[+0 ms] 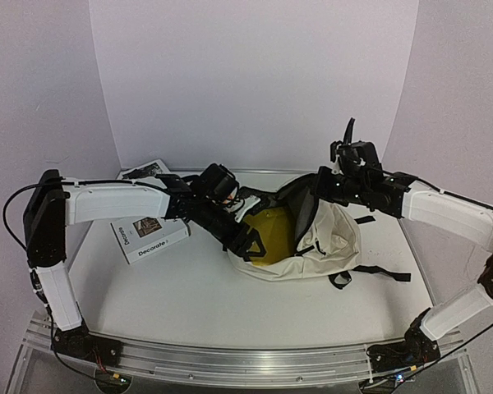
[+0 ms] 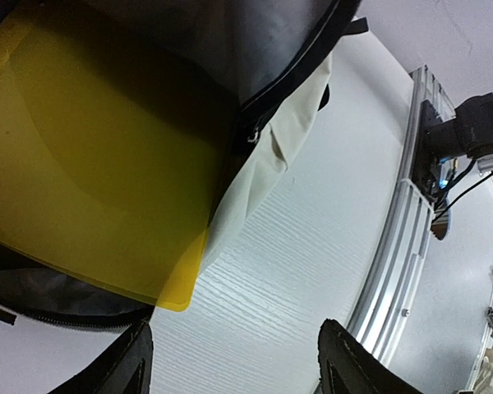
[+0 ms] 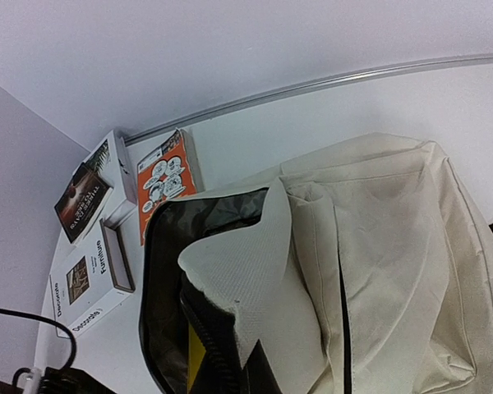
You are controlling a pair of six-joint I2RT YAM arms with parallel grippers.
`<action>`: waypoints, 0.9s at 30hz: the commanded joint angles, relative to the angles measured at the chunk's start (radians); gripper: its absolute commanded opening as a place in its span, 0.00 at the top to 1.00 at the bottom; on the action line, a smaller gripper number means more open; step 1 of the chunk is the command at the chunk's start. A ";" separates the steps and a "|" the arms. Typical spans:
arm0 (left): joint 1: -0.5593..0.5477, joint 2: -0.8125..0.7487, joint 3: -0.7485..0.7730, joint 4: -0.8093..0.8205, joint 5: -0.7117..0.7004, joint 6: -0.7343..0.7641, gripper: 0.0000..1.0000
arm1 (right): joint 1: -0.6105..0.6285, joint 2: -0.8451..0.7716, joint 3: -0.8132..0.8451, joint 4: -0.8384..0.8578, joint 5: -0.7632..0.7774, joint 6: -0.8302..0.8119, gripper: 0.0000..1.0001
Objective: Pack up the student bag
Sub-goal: Adjust the student bag at the center of the board.
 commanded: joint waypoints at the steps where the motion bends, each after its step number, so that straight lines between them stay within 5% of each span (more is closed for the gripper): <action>1: 0.002 0.063 0.023 0.022 -0.017 0.086 0.31 | -0.004 -0.071 0.041 0.076 0.007 0.002 1.00; 21: -0.053 0.079 -0.074 0.022 -0.282 0.298 0.31 | -0.004 -0.102 0.049 0.076 0.039 -0.013 1.00; 27: -0.089 0.043 -0.092 0.038 -0.327 0.312 0.80 | -0.004 -0.103 0.056 0.076 0.062 -0.025 1.00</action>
